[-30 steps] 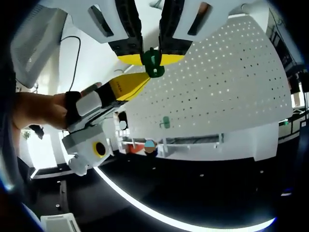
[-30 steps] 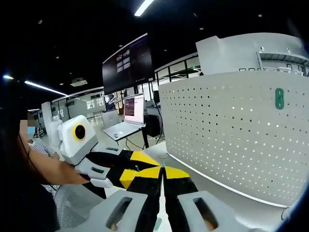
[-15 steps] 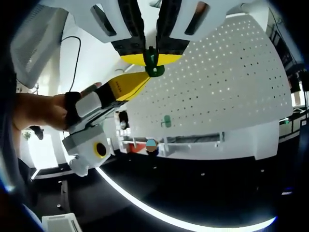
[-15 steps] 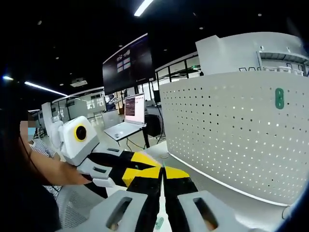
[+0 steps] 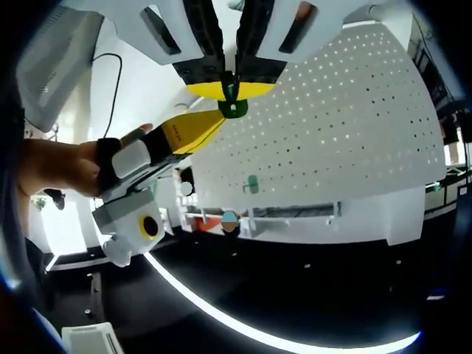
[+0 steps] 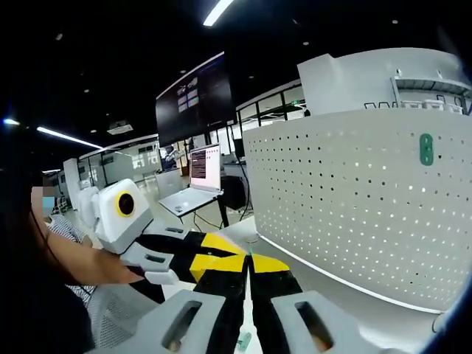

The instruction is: Insert the hook assembly into the mounting plate slot until the hook locks in place.

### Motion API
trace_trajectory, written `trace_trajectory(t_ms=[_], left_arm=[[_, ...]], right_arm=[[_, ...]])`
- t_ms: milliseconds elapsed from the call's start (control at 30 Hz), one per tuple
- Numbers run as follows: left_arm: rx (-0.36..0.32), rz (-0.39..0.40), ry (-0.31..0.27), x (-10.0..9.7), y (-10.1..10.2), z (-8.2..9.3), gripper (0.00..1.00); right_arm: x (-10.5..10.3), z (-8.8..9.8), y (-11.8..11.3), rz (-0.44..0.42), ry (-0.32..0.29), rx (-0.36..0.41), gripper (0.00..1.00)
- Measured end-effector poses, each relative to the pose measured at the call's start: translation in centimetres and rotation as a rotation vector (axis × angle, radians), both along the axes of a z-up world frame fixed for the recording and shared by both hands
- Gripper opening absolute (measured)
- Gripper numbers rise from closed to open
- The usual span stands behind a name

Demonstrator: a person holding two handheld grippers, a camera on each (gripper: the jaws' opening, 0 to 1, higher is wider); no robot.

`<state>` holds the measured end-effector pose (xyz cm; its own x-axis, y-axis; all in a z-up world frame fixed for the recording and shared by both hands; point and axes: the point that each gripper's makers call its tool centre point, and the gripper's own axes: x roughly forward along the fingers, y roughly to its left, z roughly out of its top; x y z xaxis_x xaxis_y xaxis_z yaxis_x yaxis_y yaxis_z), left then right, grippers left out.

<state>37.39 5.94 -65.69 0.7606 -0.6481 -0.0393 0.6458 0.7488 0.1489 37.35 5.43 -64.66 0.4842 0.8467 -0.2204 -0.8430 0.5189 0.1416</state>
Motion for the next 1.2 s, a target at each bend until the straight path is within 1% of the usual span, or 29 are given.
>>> trace_trajectory(t_ms=[367, 800, 1000, 1200], left_arm=[[-0.013, 0.005, 0.026, 0.3, -0.1, -0.2, 0.03], [-0.023, 0.012, 0.043, 0.4, -0.6, 0.4, 0.03], [-0.021, 0.014, 0.042, 0.4, -0.8, 0.5, 0.03], [-0.02, 0.017, 0.041, 0.4, -0.9, 0.7, 0.03]], right_arm=[[0.2, -0.1, -0.1, -0.009, -0.001, -0.001, 0.0], [0.4, 0.5, -0.6, -0.028, -0.02, 0.011, 0.0], [0.4, 0.7, -0.8, -0.033, -0.026, 0.016, 0.0], [0.4, 0.9, -0.9, -0.034, -0.046, 0.021, 0.01]])
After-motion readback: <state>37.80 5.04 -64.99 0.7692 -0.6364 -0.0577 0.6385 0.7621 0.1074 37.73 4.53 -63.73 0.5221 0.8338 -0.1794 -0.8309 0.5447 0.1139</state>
